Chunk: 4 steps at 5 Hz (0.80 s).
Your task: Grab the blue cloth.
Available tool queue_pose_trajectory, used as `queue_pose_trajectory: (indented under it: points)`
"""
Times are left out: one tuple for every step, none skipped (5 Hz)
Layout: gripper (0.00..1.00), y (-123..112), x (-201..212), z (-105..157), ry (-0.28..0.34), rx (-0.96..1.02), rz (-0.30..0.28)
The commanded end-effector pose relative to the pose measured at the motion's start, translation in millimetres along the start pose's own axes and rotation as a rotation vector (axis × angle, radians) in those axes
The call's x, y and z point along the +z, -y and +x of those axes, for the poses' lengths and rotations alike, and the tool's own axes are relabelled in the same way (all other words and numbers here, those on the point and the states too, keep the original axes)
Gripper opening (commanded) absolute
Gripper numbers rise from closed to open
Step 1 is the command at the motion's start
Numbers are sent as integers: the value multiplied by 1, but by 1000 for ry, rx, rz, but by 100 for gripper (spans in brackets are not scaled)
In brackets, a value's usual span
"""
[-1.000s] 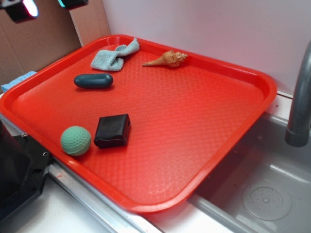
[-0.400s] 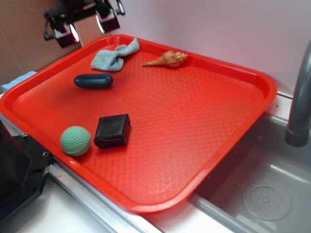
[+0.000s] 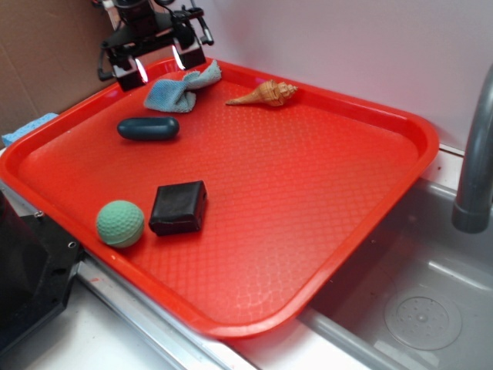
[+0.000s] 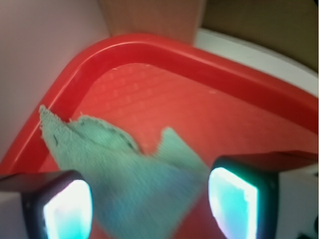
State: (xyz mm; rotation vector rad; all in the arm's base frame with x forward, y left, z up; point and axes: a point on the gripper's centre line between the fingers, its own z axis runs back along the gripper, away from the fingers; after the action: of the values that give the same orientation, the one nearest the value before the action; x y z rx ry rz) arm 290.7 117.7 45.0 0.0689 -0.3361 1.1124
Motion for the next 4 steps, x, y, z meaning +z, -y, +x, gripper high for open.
queue_pose_trajectory:
  points:
    - [27, -2, -11, 20, 33, 46, 25]
    - [0, -6, -15, 18, 19, 63, 41]
    - [0, -8, -17, 17, 15, 80, 50]
    - [0, -5, -14, 16, -3, 69, 56]
